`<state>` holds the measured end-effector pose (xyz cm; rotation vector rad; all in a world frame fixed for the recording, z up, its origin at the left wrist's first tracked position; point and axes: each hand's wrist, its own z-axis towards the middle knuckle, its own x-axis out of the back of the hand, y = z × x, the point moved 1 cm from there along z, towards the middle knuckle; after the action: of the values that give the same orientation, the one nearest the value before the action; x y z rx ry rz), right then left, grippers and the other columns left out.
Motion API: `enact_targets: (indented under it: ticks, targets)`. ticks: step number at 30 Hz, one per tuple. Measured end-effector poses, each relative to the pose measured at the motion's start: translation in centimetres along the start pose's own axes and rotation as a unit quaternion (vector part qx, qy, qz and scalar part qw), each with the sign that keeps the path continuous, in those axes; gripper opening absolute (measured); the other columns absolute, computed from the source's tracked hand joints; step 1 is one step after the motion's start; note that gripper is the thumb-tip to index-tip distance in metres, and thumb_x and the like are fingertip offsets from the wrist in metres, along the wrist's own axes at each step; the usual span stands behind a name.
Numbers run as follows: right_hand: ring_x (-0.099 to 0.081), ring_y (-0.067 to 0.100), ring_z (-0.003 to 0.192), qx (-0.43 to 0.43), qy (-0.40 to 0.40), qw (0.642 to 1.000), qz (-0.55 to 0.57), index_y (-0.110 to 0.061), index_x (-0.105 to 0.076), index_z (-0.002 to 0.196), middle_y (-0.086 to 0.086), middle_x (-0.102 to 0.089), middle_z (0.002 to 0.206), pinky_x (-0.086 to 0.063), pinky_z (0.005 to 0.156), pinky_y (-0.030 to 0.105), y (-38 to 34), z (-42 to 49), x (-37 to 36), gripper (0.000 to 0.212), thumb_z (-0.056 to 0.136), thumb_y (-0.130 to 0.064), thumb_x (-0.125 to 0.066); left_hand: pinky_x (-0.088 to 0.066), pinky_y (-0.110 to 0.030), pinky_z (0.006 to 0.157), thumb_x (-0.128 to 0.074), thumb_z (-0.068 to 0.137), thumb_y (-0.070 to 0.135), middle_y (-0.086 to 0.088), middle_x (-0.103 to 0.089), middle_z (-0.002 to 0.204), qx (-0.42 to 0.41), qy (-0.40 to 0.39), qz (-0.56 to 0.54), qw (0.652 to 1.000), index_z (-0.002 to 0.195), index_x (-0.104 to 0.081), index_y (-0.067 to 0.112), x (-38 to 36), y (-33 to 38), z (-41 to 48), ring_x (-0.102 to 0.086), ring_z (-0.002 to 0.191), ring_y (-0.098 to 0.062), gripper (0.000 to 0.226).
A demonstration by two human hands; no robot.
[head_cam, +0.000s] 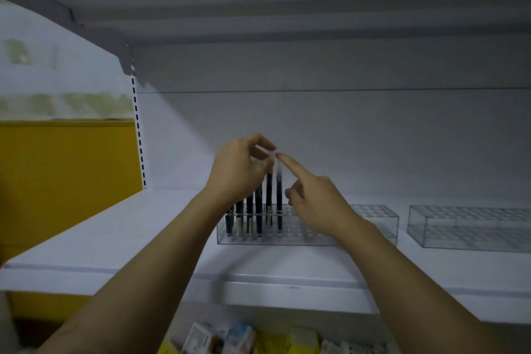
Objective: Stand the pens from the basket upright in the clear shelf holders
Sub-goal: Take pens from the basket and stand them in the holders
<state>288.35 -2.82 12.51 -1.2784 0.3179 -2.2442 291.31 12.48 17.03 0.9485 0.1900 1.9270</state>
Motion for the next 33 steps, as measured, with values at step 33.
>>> enact_targets:
  ticks: [33]
  targets:
    - [-0.041, 0.019, 0.13, -0.039, 0.016, 0.991, -0.131, -0.035, -0.027, 0.148, -0.003, -0.035, 0.147, -0.039, 0.105, 0.036, -1.2, -15.8, 5.5, 0.067, 0.091, -0.038, -0.061, -0.031, -0.038, 0.102, -0.063, 0.087, 0.04, 0.006, -0.057, 0.129, -0.157, -0.03, 0.175, 0.972, 0.127, -0.059, 0.026, -3.2, 5.3, -13.6, -0.04, 0.127, -0.019, 0.042]
